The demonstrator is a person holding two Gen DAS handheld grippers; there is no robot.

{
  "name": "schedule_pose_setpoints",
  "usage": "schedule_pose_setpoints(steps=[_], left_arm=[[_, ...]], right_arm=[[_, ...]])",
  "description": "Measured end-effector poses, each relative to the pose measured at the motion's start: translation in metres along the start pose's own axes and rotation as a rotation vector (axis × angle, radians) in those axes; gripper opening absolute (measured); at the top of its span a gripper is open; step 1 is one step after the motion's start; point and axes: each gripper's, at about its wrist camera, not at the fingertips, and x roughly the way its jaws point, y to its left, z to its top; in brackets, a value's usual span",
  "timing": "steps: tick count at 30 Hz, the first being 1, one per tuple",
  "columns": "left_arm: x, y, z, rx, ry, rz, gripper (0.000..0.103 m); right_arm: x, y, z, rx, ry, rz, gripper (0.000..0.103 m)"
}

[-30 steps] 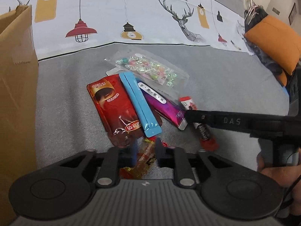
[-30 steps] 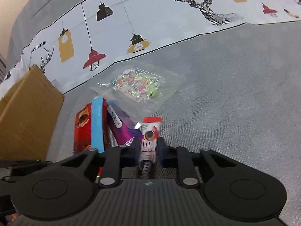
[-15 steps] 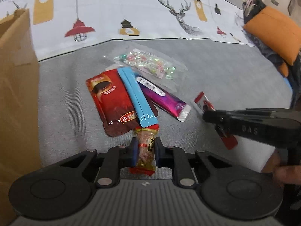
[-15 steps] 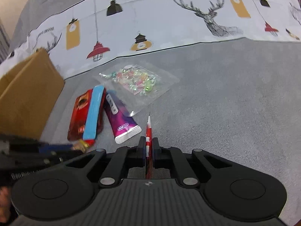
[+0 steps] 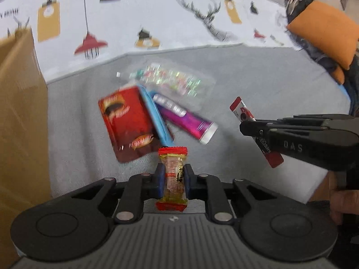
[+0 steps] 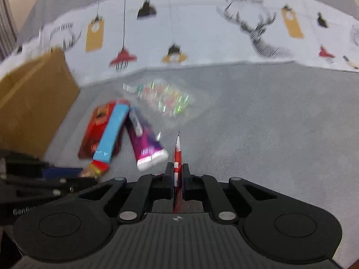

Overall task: Organize snacks
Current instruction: 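Carry the candy and stick over the box and open both tools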

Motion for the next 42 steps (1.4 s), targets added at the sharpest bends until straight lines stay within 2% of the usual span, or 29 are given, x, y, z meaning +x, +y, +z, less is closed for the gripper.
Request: schedule_pose_setpoints(steps=[6,13,19,27,33,36,39,42], left_arm=[[-0.049,-0.005,0.010,-0.047,-0.081,-0.043,0.019],[-0.112,0.021,0.013,-0.124,-0.156,-0.047,0.019],[-0.173,0.074,0.005,-0.222,-0.238,-0.015,0.019],[-0.252,0.162,-0.016,-0.367,-0.366,0.113,0.019],[-0.294,0.207,-0.036,-0.435,-0.427,0.144,0.019],[-0.300,0.225,-0.045,-0.464,-0.431,0.172,0.019],[-0.292,0.242,-0.054,-0.485,-0.400,0.187,0.019],[-0.259,0.256,-0.065,-0.471,-0.283,0.246,0.019]], right_arm=[[-0.049,0.013,0.006,0.079,-0.077,-0.011,0.007],[-0.098,0.072,0.015,0.046,-0.150,0.049,0.007],[-0.130,0.135,0.028,-0.026,-0.198,0.129,0.007],[-0.155,0.229,0.049,-0.175,-0.241,0.216,0.007],[-0.168,0.291,0.063,-0.279,-0.287,0.333,0.007],[-0.168,0.316,0.067,-0.329,-0.295,0.374,0.007],[-0.156,0.331,0.067,-0.345,-0.268,0.385,0.007],[-0.132,0.340,0.062,-0.351,-0.216,0.371,0.007]])
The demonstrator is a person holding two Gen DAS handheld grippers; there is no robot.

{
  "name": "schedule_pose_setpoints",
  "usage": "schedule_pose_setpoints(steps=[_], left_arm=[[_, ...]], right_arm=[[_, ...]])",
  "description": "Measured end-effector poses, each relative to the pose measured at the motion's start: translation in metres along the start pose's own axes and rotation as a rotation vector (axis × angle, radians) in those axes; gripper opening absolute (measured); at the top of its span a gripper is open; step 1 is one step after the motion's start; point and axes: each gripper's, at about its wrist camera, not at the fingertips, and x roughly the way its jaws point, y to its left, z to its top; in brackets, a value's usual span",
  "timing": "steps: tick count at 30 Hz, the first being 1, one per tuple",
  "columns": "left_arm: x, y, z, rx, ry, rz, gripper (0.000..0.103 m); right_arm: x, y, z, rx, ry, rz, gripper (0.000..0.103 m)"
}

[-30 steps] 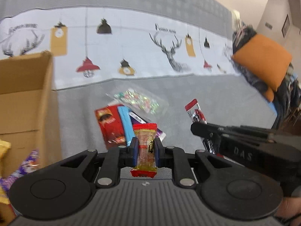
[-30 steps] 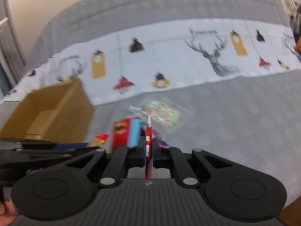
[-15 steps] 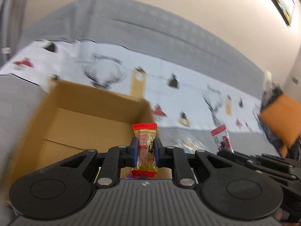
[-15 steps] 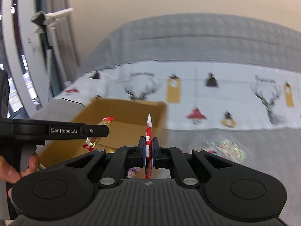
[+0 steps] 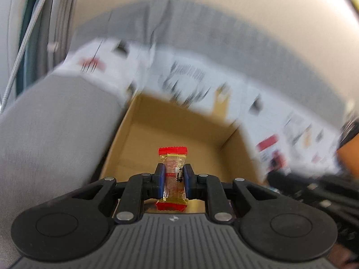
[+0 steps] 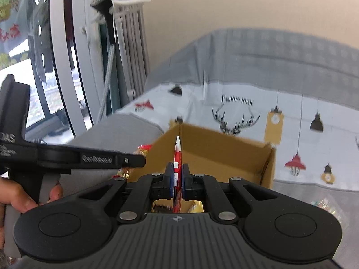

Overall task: Organize snacks
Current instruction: 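Carry the candy and stick over the box and open both tools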

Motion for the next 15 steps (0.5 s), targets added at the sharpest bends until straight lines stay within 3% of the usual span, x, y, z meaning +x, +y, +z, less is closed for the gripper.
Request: schedule_pose_setpoints(steps=[3,6,10,11,12,13,14,15], left_arm=[[0.023,0.012,-0.020,-0.015,0.086,0.025,0.019],[0.030,0.017,-0.033,-0.011,0.124,0.027,0.019],[0.029,0.015,-0.037,0.008,0.133,0.032,0.019],[0.027,0.012,-0.035,0.003,0.134,0.038,0.022],[0.025,0.010,-0.032,-0.008,0.136,0.048,0.041],[0.023,0.008,-0.029,-0.024,0.135,0.057,0.070],[0.020,0.006,-0.027,-0.035,0.124,0.060,0.081],[0.015,0.002,-0.025,-0.036,0.103,0.059,0.087]], right_arm=[[0.033,0.003,-0.024,-0.044,0.097,-0.049,0.007],[0.056,-0.003,-0.049,-0.007,0.175,-0.038,0.007],[0.062,-0.003,-0.062,0.034,0.189,-0.003,0.009],[0.063,-0.003,-0.062,0.035,0.184,0.001,0.017],[0.063,-0.004,-0.061,0.043,0.182,-0.005,0.028],[0.061,-0.006,-0.060,0.061,0.175,-0.006,0.055],[0.059,-0.011,-0.059,0.077,0.158,0.003,0.066],[0.053,-0.015,-0.057,0.091,0.134,0.017,0.063]])
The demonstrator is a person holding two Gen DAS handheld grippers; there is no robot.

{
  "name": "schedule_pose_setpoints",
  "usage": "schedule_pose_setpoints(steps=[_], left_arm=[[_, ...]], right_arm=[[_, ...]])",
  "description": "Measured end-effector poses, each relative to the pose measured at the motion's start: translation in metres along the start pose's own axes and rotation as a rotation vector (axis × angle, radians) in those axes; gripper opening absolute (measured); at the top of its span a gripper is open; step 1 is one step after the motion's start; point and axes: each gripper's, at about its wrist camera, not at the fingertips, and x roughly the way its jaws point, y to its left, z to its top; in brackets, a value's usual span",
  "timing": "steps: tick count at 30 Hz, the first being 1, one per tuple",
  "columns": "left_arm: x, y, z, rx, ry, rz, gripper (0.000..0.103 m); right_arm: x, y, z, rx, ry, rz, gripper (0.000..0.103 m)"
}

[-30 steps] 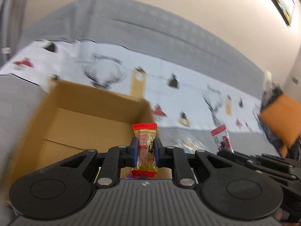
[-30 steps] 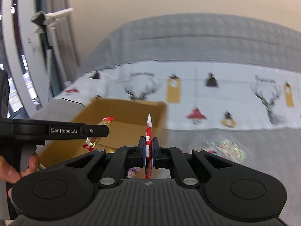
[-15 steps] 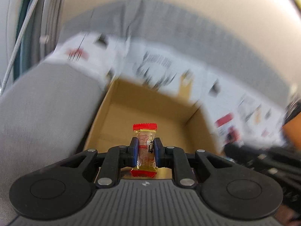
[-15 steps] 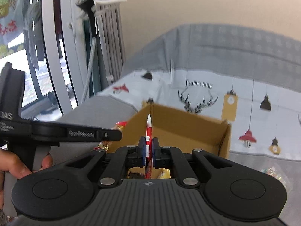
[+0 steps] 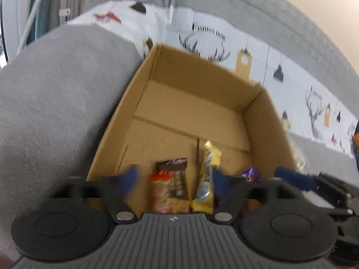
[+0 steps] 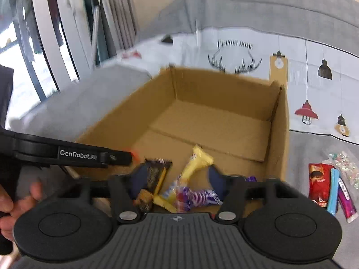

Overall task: Organize snacks
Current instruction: 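Carry the candy and stick over the box and open both tools, then move both tools back toward the blue stick and pink tube, then grasp the blue stick with the left tool while the right grasps the pink tube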

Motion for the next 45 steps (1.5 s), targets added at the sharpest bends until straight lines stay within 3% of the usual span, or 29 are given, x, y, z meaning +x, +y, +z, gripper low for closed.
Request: schedule_pose_setpoints(steps=[6,13,23,29,32,33,37,41,45], left_arm=[[-0.017,-0.050,0.006,0.062,-0.038,-0.024,0.087],[-0.011,-0.138,-0.005,0.172,-0.041,-0.101,0.087],[0.048,-0.250,-0.032,0.311,0.024,-0.161,0.087],[0.100,-0.290,-0.041,0.349,0.074,-0.178,0.086],[0.132,-0.301,-0.043,0.333,0.096,-0.186,0.071],[0.144,-0.303,-0.043,0.326,0.112,-0.189,0.061],[0.185,-0.304,-0.048,0.297,0.167,-0.214,0.034],[0.210,-0.303,-0.053,0.264,0.188,-0.259,0.032],[0.226,-0.304,-0.061,0.318,0.199,-0.255,0.032]], right_arm=[[-0.041,-0.032,0.002,0.033,-0.081,-0.017,0.063],[-0.100,-0.104,-0.033,0.099,-0.154,-0.133,0.063],[-0.131,-0.225,-0.095,0.264,-0.153,-0.250,0.063],[-0.118,-0.282,-0.095,0.346,-0.137,-0.168,0.062],[-0.105,-0.297,-0.092,0.289,-0.108,-0.175,0.056],[-0.098,-0.303,-0.093,0.282,-0.092,-0.174,0.055],[-0.070,-0.330,-0.104,0.383,-0.016,-0.124,0.040],[-0.052,-0.324,-0.105,0.269,0.028,-0.151,0.040],[-0.028,-0.335,-0.111,0.317,0.078,-0.142,0.040]])
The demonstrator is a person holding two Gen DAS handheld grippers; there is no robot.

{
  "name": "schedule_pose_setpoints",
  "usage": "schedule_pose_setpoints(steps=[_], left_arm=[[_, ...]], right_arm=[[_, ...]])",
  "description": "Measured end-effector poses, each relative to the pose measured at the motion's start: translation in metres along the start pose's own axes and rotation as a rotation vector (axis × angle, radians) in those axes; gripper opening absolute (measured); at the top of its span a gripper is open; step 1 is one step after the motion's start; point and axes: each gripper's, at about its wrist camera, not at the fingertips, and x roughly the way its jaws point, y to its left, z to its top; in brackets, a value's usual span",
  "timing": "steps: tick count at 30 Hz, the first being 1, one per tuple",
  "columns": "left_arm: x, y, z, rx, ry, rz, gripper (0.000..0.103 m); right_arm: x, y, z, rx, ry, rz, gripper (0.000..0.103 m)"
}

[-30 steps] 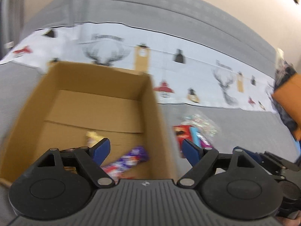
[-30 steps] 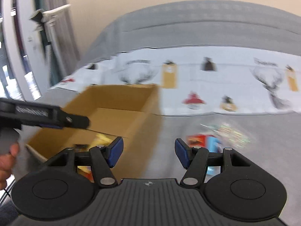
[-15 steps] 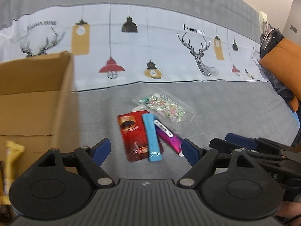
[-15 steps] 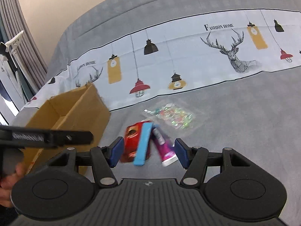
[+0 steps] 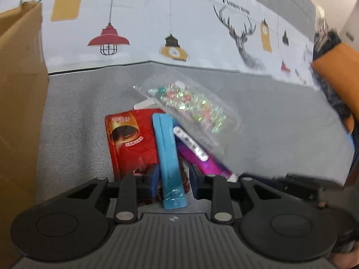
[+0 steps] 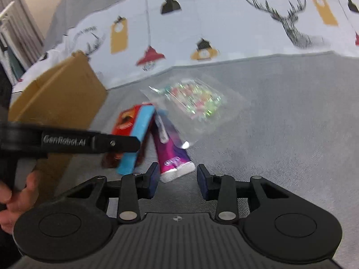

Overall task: Organize snacks
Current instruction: 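Grasp the blue stick with the left tool while the right grasps the pink tube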

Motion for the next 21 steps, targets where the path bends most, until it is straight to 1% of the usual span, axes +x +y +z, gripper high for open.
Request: schedule_pose_setpoints(steps=[3,5,7,9,11,13,14,16,18,19,21], left_arm=[[0.002,0.001,-0.003,0.021,-0.016,-0.006,0.032],[0.003,0.001,-0.002,0.023,-0.018,-0.003,0.028],[0.003,0.005,-0.002,0.005,-0.013,0.001,0.015],[0.002,0.009,-0.004,-0.006,-0.013,-0.016,0.013],[0.001,0.014,-0.007,-0.023,-0.011,-0.031,0.013],[-0.001,0.013,-0.009,-0.015,-0.003,-0.030,0.012],[-0.002,0.012,-0.009,-0.013,0.003,-0.031,0.012],[-0.004,0.011,-0.011,-0.024,0.013,-0.039,0.011],[-0.006,0.012,-0.013,-0.040,0.023,-0.056,0.010],[-0.007,0.013,-0.013,-0.054,0.026,-0.064,0.008],[-0.010,0.016,-0.014,-0.085,0.031,-0.077,0.008]], right_arm=[[0.005,0.002,0.002,-0.002,-0.016,0.013,0.041],[0.009,0.007,0.003,-0.031,-0.009,0.007,0.042],[0.014,0.016,0.003,-0.084,-0.008,-0.015,0.043],[0.019,0.023,0.003,-0.126,-0.012,-0.028,0.047],[0.024,0.029,0.002,-0.170,-0.018,-0.043,0.049],[0.027,0.036,-0.001,-0.236,-0.025,-0.065,0.049],[0.028,0.040,-0.003,-0.268,-0.028,-0.079,0.047],[0.028,0.043,-0.006,-0.293,-0.036,-0.100,0.039],[0.025,0.043,-0.006,-0.288,-0.036,-0.102,0.036],[0.024,0.043,-0.006,-0.288,-0.034,-0.104,0.036],[0.022,0.045,-0.007,-0.299,-0.031,-0.109,0.035]])
